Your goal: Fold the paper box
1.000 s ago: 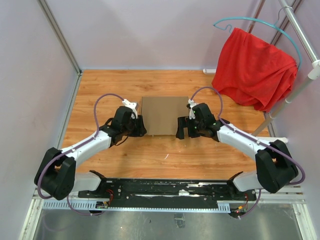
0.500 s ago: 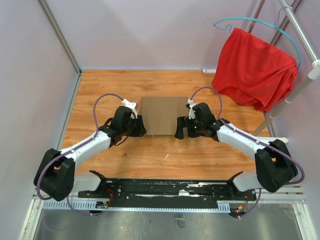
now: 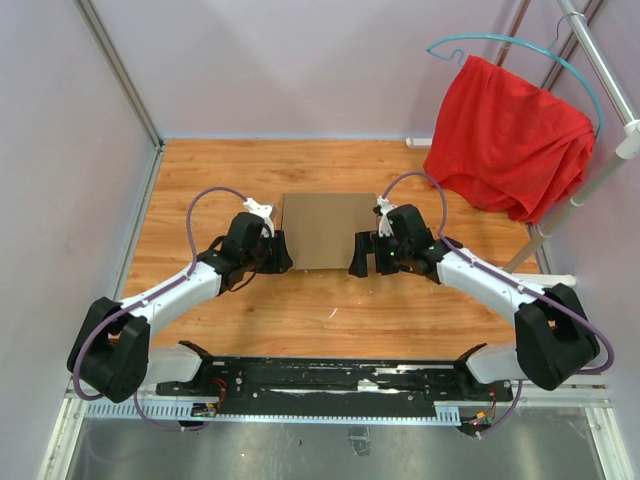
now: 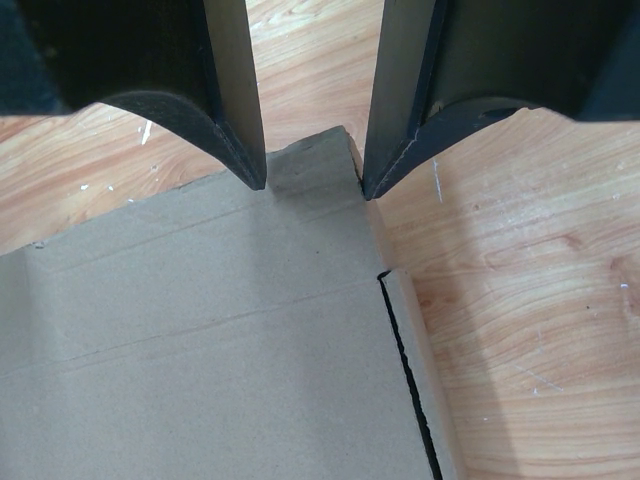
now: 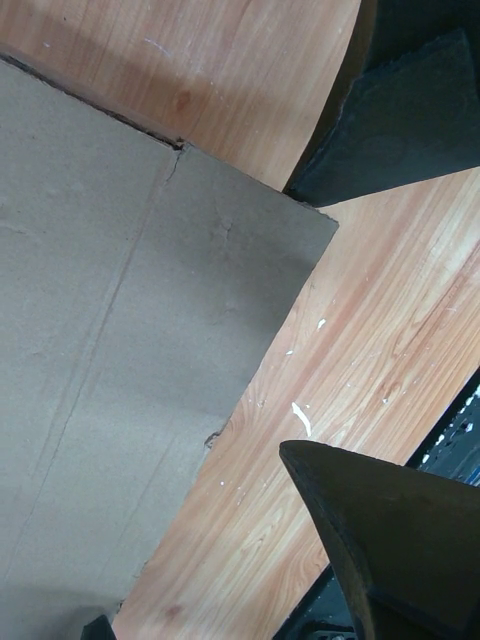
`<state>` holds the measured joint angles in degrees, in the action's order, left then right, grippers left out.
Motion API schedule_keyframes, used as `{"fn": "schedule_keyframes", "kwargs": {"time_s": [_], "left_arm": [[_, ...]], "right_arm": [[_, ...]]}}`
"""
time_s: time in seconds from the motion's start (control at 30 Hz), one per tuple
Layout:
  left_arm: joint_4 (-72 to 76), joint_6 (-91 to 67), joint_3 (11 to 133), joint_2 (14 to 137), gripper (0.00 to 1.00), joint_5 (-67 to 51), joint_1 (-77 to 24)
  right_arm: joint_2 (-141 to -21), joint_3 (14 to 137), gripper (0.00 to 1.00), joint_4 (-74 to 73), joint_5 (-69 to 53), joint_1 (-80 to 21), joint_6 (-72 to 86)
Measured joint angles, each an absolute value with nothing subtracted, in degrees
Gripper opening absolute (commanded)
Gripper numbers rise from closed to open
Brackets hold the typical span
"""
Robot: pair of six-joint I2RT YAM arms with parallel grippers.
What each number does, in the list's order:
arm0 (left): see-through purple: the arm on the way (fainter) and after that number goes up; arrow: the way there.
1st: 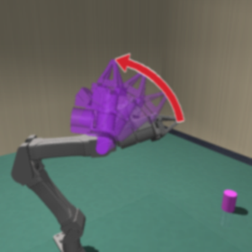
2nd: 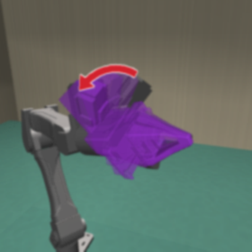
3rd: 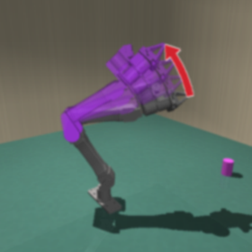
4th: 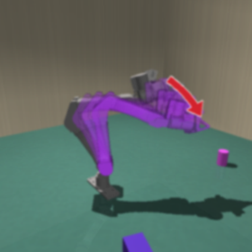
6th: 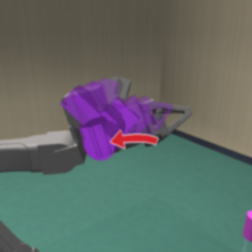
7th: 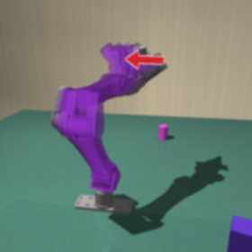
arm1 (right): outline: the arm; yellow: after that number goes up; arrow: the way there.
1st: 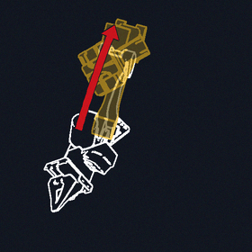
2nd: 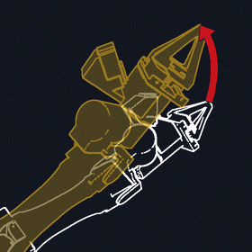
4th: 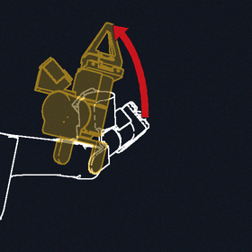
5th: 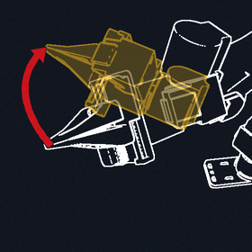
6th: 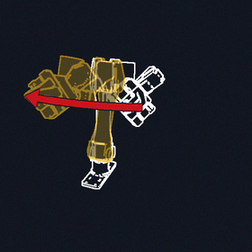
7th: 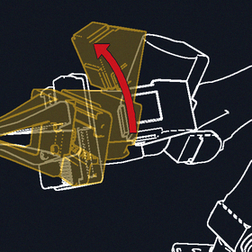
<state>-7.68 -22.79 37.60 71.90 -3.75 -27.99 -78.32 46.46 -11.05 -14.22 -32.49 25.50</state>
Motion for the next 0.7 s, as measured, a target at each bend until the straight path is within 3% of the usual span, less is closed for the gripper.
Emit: {"fn": "schedule_keyframes", "kwargs": {"time_s": [0.7], "left_arm": [[-7.8, -22.8, 37.6, 72.3, 0.48, -3.9, -28.0]], "right_arm": [[-82.1, 46.5, 0.99, -9.1, -12.6, -32.5, 24.6]]}}
